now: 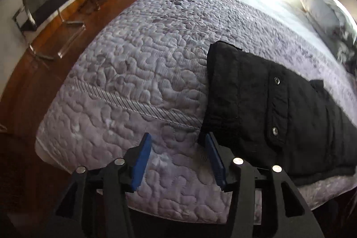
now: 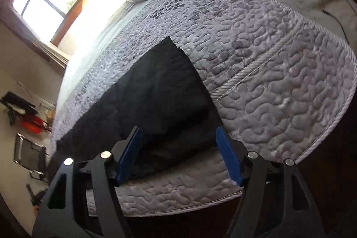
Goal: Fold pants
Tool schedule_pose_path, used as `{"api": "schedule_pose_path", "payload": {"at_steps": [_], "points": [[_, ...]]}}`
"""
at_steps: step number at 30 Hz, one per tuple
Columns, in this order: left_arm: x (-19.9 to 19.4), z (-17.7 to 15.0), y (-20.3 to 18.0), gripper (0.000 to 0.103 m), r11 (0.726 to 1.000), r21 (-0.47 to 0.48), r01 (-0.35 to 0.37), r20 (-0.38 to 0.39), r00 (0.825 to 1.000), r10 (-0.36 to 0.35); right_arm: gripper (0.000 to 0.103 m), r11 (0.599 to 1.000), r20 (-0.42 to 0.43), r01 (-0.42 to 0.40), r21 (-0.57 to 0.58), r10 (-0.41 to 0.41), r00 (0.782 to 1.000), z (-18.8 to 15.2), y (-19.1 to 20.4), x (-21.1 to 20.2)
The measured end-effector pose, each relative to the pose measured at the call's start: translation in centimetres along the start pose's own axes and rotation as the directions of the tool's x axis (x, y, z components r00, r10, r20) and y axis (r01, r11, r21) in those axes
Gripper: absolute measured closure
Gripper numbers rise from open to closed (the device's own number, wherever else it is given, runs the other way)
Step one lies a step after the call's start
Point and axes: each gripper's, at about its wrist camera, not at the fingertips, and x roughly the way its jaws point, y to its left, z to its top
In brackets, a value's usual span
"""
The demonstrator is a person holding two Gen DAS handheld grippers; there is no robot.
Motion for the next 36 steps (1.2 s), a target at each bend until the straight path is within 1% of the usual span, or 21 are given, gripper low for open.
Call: {"api": "schedule_pose_path", "payload": {"at_steps": [1, 2, 3, 5, 6, 9, 13, 16, 17, 18, 19, 20, 21, 22, 23, 24, 25, 26, 29, 32, 36], "points": [[-0.6, -0.4, 0.5, 0.039, 0.995, -0.072, 0.069, 0.02, 0.997, -0.068, 0.033, 0.996, 0.006, -0.058, 0.063, 0.057, 0.998, 0.0, -0.2, 0.3], [-1.1, -0.8, 0.8, 0.02, 0.981, -0.13, 0.14, 0.048, 0.99, -0.135, 0.033, 0.989, 0.011, -0.095, 0.115, 0.094, 0.996, -0.1, -0.4, 0.8], [-1.4, -1.2, 0.9, 0.008, 0.965, -0.169, 0.2, 0.075, 0.979, -0.189, 0.033, 0.982, 0.011, -0.106, 0.156, 0.106, 0.994, -0.1, -0.5, 1.6], [-1.2, -1.6, 0.4, 0.008, 0.937, -0.221, 0.272, 0.084, 0.962, -0.259, 0.034, 0.972, 0.007, -0.094, 0.217, 0.094, 0.996, -0.1, -0.8, 3.5], [-0.8, -1.6, 0.1, 0.008, 0.925, -0.241, 0.294, 0.071, 0.956, -0.285, 0.035, 0.966, 0.012, -0.087, 0.243, 0.087, 0.996, -0.1, -1.1, 4.4], [0.5, -1.5, -0.7, 0.007, 0.898, -0.28, 0.338, 0.028, 0.938, -0.345, 0.035, 0.939, 0.028, -0.116, 0.324, 0.113, 0.993, -0.3, -2.2, 6.6], [2.6, -1.0, -1.4, 0.007, 0.89, -0.333, 0.312, -0.017, 0.942, -0.336, 0.036, 0.918, 0.033, -0.102, 0.382, 0.097, 0.995, -0.4, -3.1, 8.5], [3.2, -0.3, -2.1, 0.007, 0.89, -0.341, 0.303, -0.003, 0.946, -0.323, 0.035, 0.919, 0.057, -0.121, 0.374, 0.108, 0.993, 0.2, -2.5, 8.9], [3.2, 0.1, -2.6, 0.011, 0.899, -0.32, 0.3, 0.004, 0.949, -0.315, 0.04, 0.922, 0.056, -0.115, 0.369, 0.102, 0.993, 0.4, -2.3, 9.0], [3.3, 0.5, -3.3, 0.028, 0.912, -0.291, 0.289, -0.007, 0.953, -0.304, 0.046, 0.923, 0.052, -0.102, 0.371, 0.089, 0.995, 0.5, -2.1, 9.1], [3.6, 0.8, -3.9, 0.038, 0.93, -0.27, 0.25, -0.039, 0.962, -0.27, 0.049, 0.921, 0.052, -0.094, 0.377, 0.08, 0.995, 0.7, -2.2, 9.2], [4.0, 1.0, -4.2, 0.059, 0.942, -0.257, 0.218, -0.065, 0.968, -0.242, 0.053, 0.92, 0.055, -0.093, 0.381, 0.078, 0.995, 0.8, -2.2, 9.2], [4.4, 1.1, -4.3, 0.073, 0.947, -0.252, 0.2, -0.087, 0.97, -0.228, 0.055, 0.919, 0.056, -0.092, 0.383, 0.077, 0.995, 0.8, -2.3, 9.2], [4.6, 1.1, -4.1, 0.073, 0.947, -0.257, 0.195, -0.094, 0.97, -0.225, 0.058, 0.921, 0.056, -0.087, 0.38, 0.071, 0.996, 0.9, -2.3, 9.2], [4.8, 1.1, -3.9, 0.076, 0.944, -0.267, 0.193, -0.096, 0.97, -0.225, 0.067, 0.923, 0.058, -0.086, 0.375, 0.069, 0.996, 1.0, -2.3, 9.2], [5.0, 1.1, -3.5, 0.078, 0.94, -0.279, 0.197, -0.098, 0.968, -0.232, 0.084, 0.926, 0.06, -0.083, 0.367, 0.065, 0.996, 1.1, -2.4, 9.1], [5.1, 1.1, -3.3, 0.079, 0.934, -0.296, 0.202, -0.098, 0.966, -0.24, 0.091, 0.931, 0.063, -0.08, 0.355, 0.061, 0.996, 1.0, -2.5, 8.9], [5.1, 1.1, -2.9, 0.08, 0.927, -0.312, 0.21, -0.096, 0.963, -0.251, 0.094, 0.936, 0.068, -0.078, 0.343, 0.058, 0.996, 1.0, -2.3, 8.7], [4.4, 1.4, -2.5, 0.084, 0.916, -0.327, 0.23, -0.075, 0.96, -0.268, 0.098, 0.957, 0.085, -0.071, 0.283, 0.049, 0.995, 0.8, -0.9, 7.5], [3.4, 2.1, -2.3, 0.085, 0.913, -0.324, 0.247, -0.067, 0.957, -0.283, 0.098, 0.962, 0.09, -0.06, 0.268, 0.037, 0.995, 0.5, -0.1, 6.2], [2.7, 3.1, -2.2, 0.085, 0.919, -0.306, 0.248, -0.072, 0.957, -0.282, 0.098, 0.964, 0.078, -0.045, 0.262, 0.025, 0.997, -0.9, -0.6, 5.2]]}}
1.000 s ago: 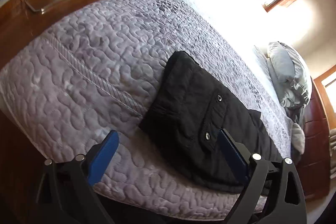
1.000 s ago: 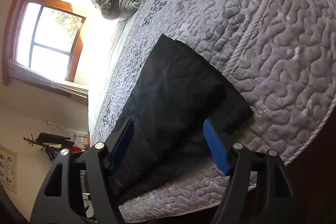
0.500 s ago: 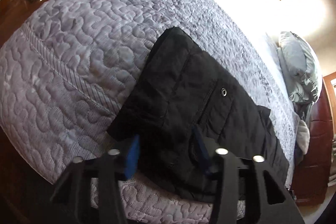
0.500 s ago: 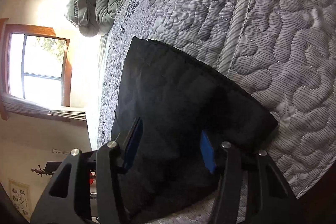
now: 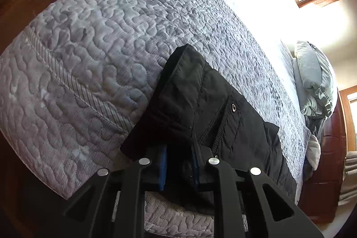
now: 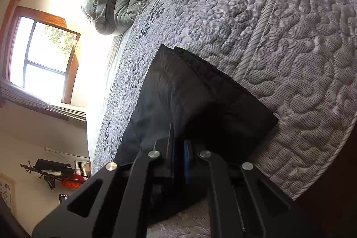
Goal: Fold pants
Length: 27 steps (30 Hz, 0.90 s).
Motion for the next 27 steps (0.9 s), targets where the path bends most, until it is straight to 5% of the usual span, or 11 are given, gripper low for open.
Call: {"api": "schedule_pose_path", "payload": {"at_steps": [13, 17, 20, 23, 27], "points": [[1.8, -0.9, 1.6, 0.083, 0.998, 0.03, -0.051, -0.015, 0.999, 0.052, 0.097, 0.999, -0.045, 0.041, 0.033, -0.04, 0.998, -0.8, -3.1, 1.7], [0.4, -1.8, 1.3, 0.068, 0.99, 0.088, -0.115, 0.048, 0.993, 0.111, 0.075, 0.998, -0.023, 0.043, 0.045, -0.042, 0.999, -0.7, -3.9, -0.3], [-3.1, -2.7, 0.4, 0.035, 0.978, 0.126, -0.168, 0.164, 0.975, 0.147, 0.059, 0.998, 0.067, 0.018, 0.068, -0.022, 0.998, -0.5, -5.0, -3.9], [-5.8, -3.5, -1.4, 0.019, 0.968, 0.191, -0.16, 0.26, 0.96, 0.107, 0.043, 0.993, 0.059, -0.038, 0.113, 0.032, 0.998, -0.7, -6.2, -4.6], [-4.7, -3.8, -4.1, 0.01, 0.955, 0.278, -0.107, 0.23, 0.972, 0.042, 0.033, 0.988, 0.049, -0.07, 0.137, 0.064, 0.997, -1.2, -6.7, -3.2]]}}
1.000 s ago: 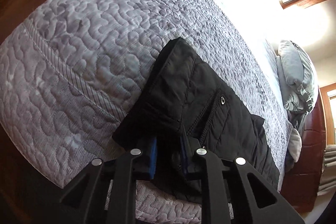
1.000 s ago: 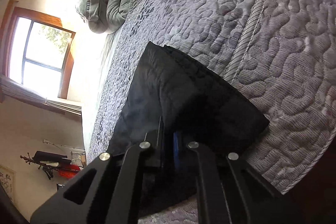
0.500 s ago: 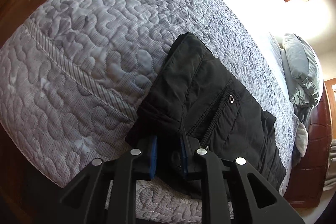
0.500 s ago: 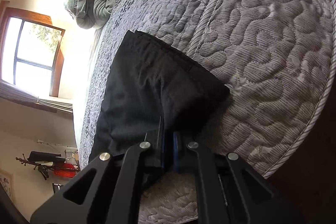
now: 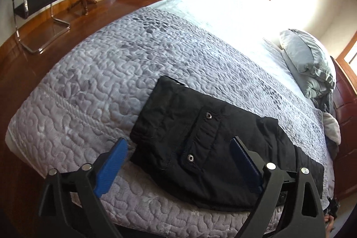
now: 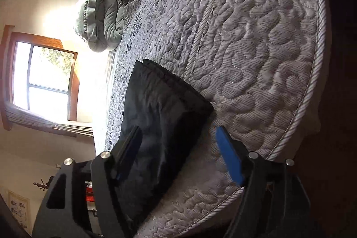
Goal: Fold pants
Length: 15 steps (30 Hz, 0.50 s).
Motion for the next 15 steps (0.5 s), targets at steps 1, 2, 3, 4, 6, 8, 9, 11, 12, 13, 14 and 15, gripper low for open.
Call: {"api": "schedule_pose_path", "payload": {"at_steps": [1, 2, 3, 4, 6, 8, 9, 11, 12, 13, 14, 15], "points": [[0.7, 0.0, -0.5, 0.01, 1.0, 0.015, 0.006, -0.014, 1.0, -0.006, 0.033, 1.0, -0.002, -0.011, 0.009, 0.012, 1.0, 0.0, -0.1, 0.6], [1.4, 0.0, -0.8, 0.01, 1.0, 0.02, 0.009, -0.026, 1.0, -0.009, 0.033, 1.0, -0.005, -0.02, 0.02, 0.02, 1.0, 0.1, -0.2, 1.1], [2.1, 0.0, -0.9, 0.01, 1.0, 0.012, 0.006, -0.039, 0.999, -0.006, 0.033, 1.0, -0.008, -0.017, 0.023, 0.017, 1.0, 0.1, -0.3, 1.6], [2.7, 0.0, -0.7, 0.01, 1.0, -0.007, 0.005, -0.051, 0.999, -0.006, 0.033, 1.0, -0.011, -0.014, 0.022, 0.014, 1.0, 0.2, -0.4, 2.0], [3.7, -0.4, -0.2, 0.01, 0.999, -0.041, -0.003, -0.079, 0.997, 0.0, 0.031, 1.0, -0.009, -0.016, 0.018, 0.016, 1.0, 0.2, -0.6, 2.5], [4.6, -0.9, 0.5, 0.01, 0.998, -0.06, -0.028, -0.106, 0.994, 0.022, 0.031, 1.0, -0.003, -0.028, 0.012, 0.028, 1.0, 0.4, -0.6, 2.8], [5.0, -1.0, 0.8, 0.01, 0.997, -0.07, -0.033, -0.123, 0.992, 0.025, 0.031, 0.999, -0.003, -0.033, 0.008, 0.033, 0.999, 0.5, -0.5, 3.0], [5.3, -1.3, 1.2, 0.01, 0.995, -0.093, -0.034, -0.135, 0.991, 0.021, 0.031, 0.999, -0.003, -0.038, 0.005, 0.038, 0.999, 0.7, -0.5, 3.1], [5.3, -1.4, 1.4, 0.01, 0.994, -0.107, -0.031, -0.134, 0.991, 0.017, 0.031, 0.999, -0.004, -0.042, 0.003, 0.042, 0.999, 0.8, -0.5, 3.2], [5.3, -1.4, 1.6, 0.01, 0.992, -0.121, -0.031, -0.135, 0.991, 0.014, 0.031, 0.999, -0.003, -0.044, 0.004, 0.044, 0.999, 0.9, -0.5, 3.3], [5.4, -1.5, 1.8, 0.01, 0.991, -0.134, -0.029, -0.137, 0.99, 0.01, 0.031, 0.999, -0.002, -0.047, 0.005, 0.047, 0.999, 1.1, -0.5, 3.4], [5.4, -1.6, 1.9, 0.01, 0.989, -0.142, -0.029, -0.14, 0.99, 0.009, 0.031, 0.999, -0.002, -0.049, 0.006, 0.049, 0.999, 1.2, -0.5, 3.5]]}}
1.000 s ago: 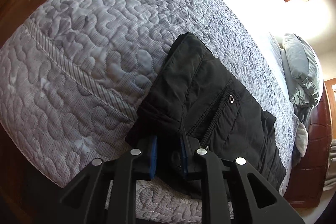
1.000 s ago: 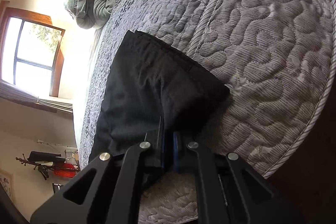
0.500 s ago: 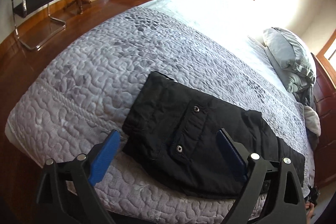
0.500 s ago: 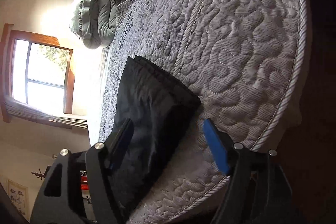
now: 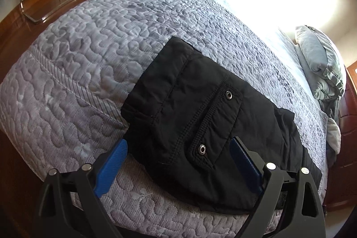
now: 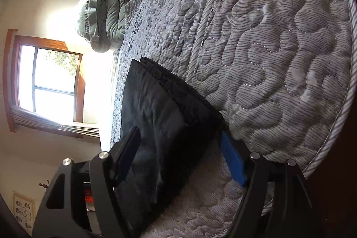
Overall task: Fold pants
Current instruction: 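Grasp the leg hems with the right tool while the left tool rests on the waistband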
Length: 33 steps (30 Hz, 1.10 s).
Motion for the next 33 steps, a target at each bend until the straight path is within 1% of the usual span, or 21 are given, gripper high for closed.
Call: {"api": "schedule_pose_path", "payload": {"at_steps": [9, 12, 16, 19, 21, 22, 24, 29, 33], "points": [[-0.3, -0.5, 0.0, 0.01, 1.0, 0.012, -0.017, -0.007, 1.0, 0.017, 0.03, 1.0, 0.004, -0.003, -0.018, 0.003, 1.0, -0.4, 0.0, 0.2], [-0.8, -0.4, 0.5, 0.01, 1.0, -0.007, -0.01, -0.001, 1.0, 0.01, 0.028, 1.0, 0.006, -0.009, -0.017, 0.009, 1.0, -0.4, 0.2, 0.5], [-1.5, 0.0, 1.4, 0.009, 0.999, -0.039, -0.004, 0.007, 1.0, 0.004, 0.028, 1.0, 0.0, -0.01, -0.028, 0.01, 1.0, -0.4, 0.3, 0.8], [-1.6, 0.3, 2.4, 0.009, 0.996, -0.083, 0.009, 0.002, 1.0, -0.009, 0.028, 0.999, -0.001, -0.025, -0.037, 0.025, 1.0, -0.1, 0.9, 0.8], [-1.5, 0.5, 2.7, 0.009, 0.995, -0.095, 0.01, 0.001, 1.0, -0.009, 0.029, 0.998, 0.002, -0.042, -0.042, 0.042, 0.999, -0.2, 1.0, 0.7], [-1.4, 0.5, 2.8, 0.009, 0.995, -0.096, 0.009, 0.0, 1.0, -0.009, 0.029, 0.998, -0.002, -0.036, -0.044, 0.036, 0.999, -0.2, 0.9, 0.9], [-1.0, 0.5, 2.7, 0.009, 0.996, -0.091, 0.004, -0.012, 1.0, -0.005, 0.034, 0.999, -0.004, -0.026, -0.039, 0.026, 1.0, -0.3, 0.5, 1.2], [0.7, 0.4, 2.5, 0.009, 0.997, -0.08, -0.011, -0.051, 0.999, 0.007, 0.034, 0.998, 0.004, -0.046, -0.038, 0.047, 0.999, -0.4, 0.7, 1.1], [2.4, 0.3, 2.3, 0.009, 0.995, -0.099, -0.011, -0.091, 0.996, 0.002, 0.035, 0.999, -0.007, -0.033, -0.041, 0.033, 0.999, -0.2, 0.7, 1.5]]}}
